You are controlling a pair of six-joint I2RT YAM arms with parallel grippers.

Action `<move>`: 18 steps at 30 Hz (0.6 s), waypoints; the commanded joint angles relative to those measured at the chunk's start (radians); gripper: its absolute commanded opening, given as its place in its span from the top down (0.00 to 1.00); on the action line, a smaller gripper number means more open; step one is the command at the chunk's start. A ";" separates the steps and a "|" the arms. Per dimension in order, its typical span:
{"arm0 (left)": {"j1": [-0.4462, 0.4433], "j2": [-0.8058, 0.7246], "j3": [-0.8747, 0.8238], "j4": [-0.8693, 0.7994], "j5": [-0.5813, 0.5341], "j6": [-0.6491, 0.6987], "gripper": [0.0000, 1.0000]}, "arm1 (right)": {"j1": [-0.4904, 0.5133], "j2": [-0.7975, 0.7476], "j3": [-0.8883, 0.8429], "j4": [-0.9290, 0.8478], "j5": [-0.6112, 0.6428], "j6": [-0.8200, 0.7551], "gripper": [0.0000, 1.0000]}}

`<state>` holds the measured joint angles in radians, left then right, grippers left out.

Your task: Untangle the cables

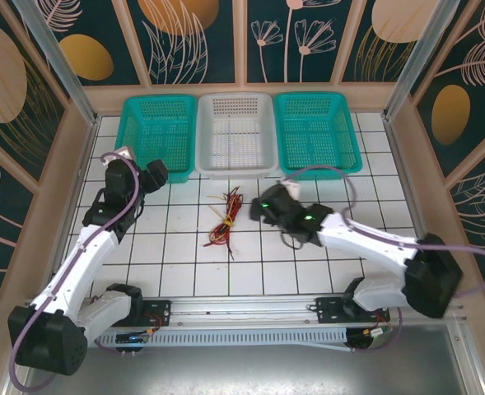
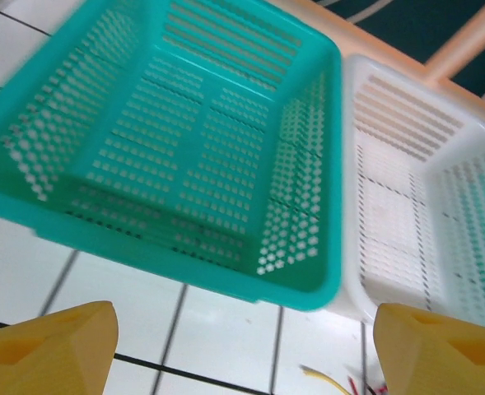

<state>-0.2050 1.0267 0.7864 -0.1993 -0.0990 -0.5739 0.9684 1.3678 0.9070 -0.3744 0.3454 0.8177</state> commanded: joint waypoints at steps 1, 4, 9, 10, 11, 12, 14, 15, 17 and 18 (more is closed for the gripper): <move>-0.002 0.047 0.040 -0.066 0.181 -0.015 0.20 | 0.135 0.122 0.089 -0.010 0.040 -0.009 0.01; -0.003 0.074 0.066 -0.048 0.260 -0.015 0.22 | 0.122 0.243 0.159 0.018 -0.102 -0.019 0.02; -0.005 0.076 0.045 0.031 0.332 -0.053 0.22 | 0.088 0.373 0.209 0.093 -0.258 -0.069 0.18; -0.007 0.083 0.042 0.037 0.345 -0.060 0.22 | 0.081 0.400 0.226 0.082 -0.257 -0.070 0.21; -0.010 0.086 0.040 0.043 0.354 -0.065 0.23 | 0.071 0.414 0.236 0.089 -0.272 -0.077 0.24; -0.012 0.089 0.035 0.047 0.357 -0.068 0.23 | 0.057 0.430 0.239 0.101 -0.298 -0.083 0.29; -0.013 0.090 0.026 0.051 0.351 -0.072 0.23 | 0.032 0.452 0.239 0.115 -0.326 -0.074 0.34; -0.013 0.090 0.024 0.056 0.351 -0.072 0.23 | 0.023 0.463 0.237 0.122 -0.327 -0.070 0.35; -0.013 0.088 0.023 0.063 0.351 -0.073 0.23 | 0.012 0.479 0.233 0.135 -0.357 -0.072 0.38; -0.013 0.090 0.024 0.067 0.352 -0.074 0.23 | 0.008 0.486 0.235 0.138 -0.367 -0.076 0.42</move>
<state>-0.2153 1.1118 0.8135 -0.1692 0.2264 -0.6270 0.9913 1.8324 1.1141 -0.2653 0.0387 0.7578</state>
